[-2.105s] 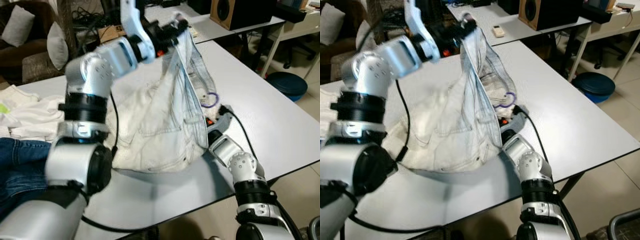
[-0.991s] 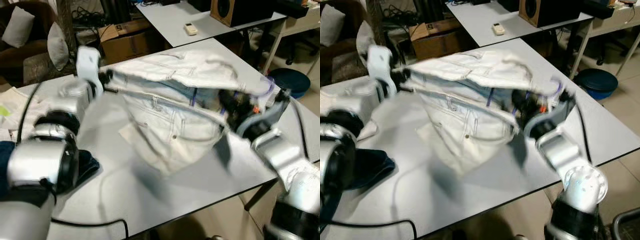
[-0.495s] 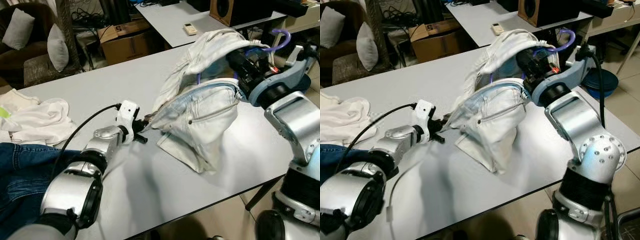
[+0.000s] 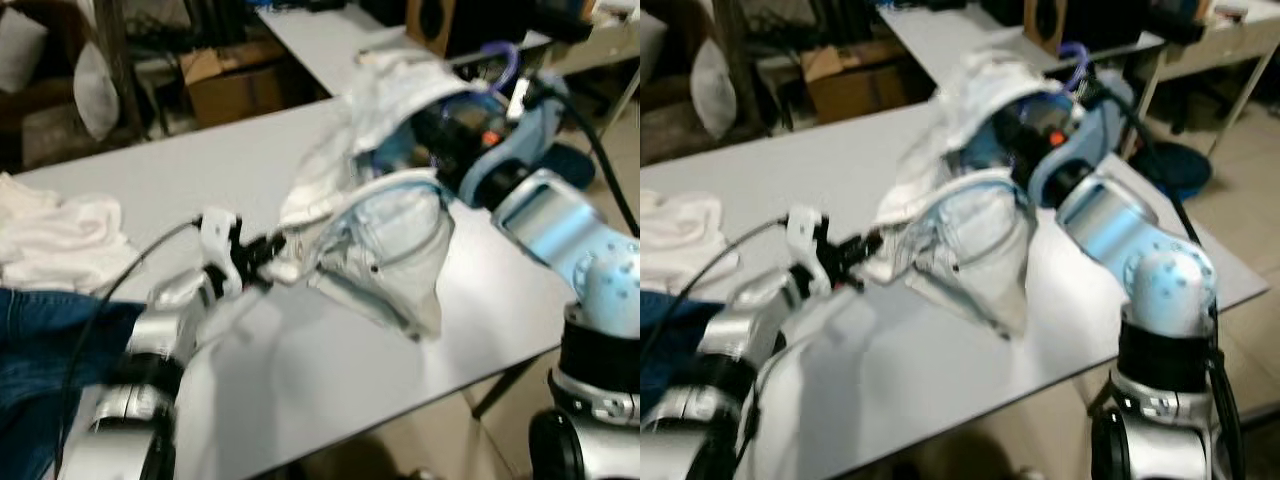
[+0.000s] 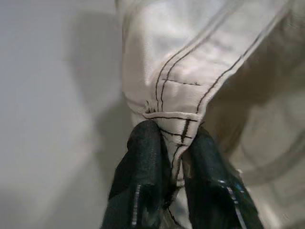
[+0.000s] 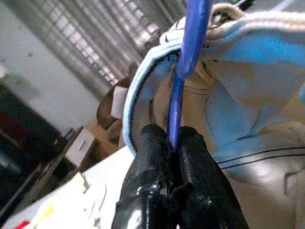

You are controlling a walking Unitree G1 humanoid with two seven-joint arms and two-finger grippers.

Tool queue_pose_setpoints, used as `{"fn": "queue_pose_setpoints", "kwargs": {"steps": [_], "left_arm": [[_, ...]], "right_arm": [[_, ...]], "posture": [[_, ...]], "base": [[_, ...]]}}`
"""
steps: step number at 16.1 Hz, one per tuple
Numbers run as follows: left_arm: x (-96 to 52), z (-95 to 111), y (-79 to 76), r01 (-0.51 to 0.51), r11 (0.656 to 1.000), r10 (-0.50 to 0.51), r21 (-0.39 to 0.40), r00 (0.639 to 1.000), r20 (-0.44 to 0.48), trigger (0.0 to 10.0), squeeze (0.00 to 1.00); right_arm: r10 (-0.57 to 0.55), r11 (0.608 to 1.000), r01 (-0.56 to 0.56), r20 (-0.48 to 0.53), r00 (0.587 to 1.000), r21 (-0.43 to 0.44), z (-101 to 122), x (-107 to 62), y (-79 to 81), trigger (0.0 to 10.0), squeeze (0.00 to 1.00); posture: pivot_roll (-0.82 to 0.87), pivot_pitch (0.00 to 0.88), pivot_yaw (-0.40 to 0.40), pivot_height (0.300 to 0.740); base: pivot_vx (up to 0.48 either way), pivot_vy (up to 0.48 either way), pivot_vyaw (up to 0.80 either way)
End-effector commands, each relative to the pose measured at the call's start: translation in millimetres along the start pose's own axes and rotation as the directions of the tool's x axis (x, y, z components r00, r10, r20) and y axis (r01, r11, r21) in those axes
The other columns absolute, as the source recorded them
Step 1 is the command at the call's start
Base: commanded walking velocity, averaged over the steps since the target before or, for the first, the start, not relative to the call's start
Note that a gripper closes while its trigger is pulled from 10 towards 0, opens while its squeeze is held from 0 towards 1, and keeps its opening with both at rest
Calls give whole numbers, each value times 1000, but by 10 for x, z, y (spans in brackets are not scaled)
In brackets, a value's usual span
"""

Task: Hang hanger

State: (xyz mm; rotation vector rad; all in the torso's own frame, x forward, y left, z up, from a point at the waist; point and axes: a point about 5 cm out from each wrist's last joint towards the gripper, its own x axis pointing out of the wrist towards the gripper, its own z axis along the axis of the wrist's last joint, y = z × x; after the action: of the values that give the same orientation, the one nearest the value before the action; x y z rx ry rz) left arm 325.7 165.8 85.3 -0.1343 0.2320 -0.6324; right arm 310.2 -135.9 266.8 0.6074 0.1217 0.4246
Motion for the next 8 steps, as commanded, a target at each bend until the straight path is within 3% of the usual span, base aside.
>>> {"fn": "queue_pose_setpoints", "kwargs": {"steps": [1,3,4,5,8], "left_arm": [[-44,-84,-34,-1,1000,2,18,1000,-31,10000,1000],[-92,-153,-67,-60,998,60,4,998,-25,10000,1000],[-102,-144,-95,-65,998,65,-2,998,-13,10000,706],[-135,-113,-165,-65,998,65,5,998,8,10000,0],[-167,-84,-229,-80,997,81,-18,996,35,10000,0]], "right_arm": [[66,997,-66,16,998,-26,61,29,122,10000,0],[78,996,-78,11,997,-36,66,50,132,10000,0],[79,996,-79,8,997,-37,57,56,130,10000,0],[79,996,-79,-1,997,-41,29,67,118,10000,0],[73,996,-73,-7,997,-51,-8,79,87,10000,0]], "posture": [[-145,4,47,740],[-150,5,41,740],[-149,7,39,740],[-149,9,39,740],[-149,9,40,740]], "base": [[0,0,0],[0,0,0],[0,0,0],[0,0,0],[0,0,0]]}}
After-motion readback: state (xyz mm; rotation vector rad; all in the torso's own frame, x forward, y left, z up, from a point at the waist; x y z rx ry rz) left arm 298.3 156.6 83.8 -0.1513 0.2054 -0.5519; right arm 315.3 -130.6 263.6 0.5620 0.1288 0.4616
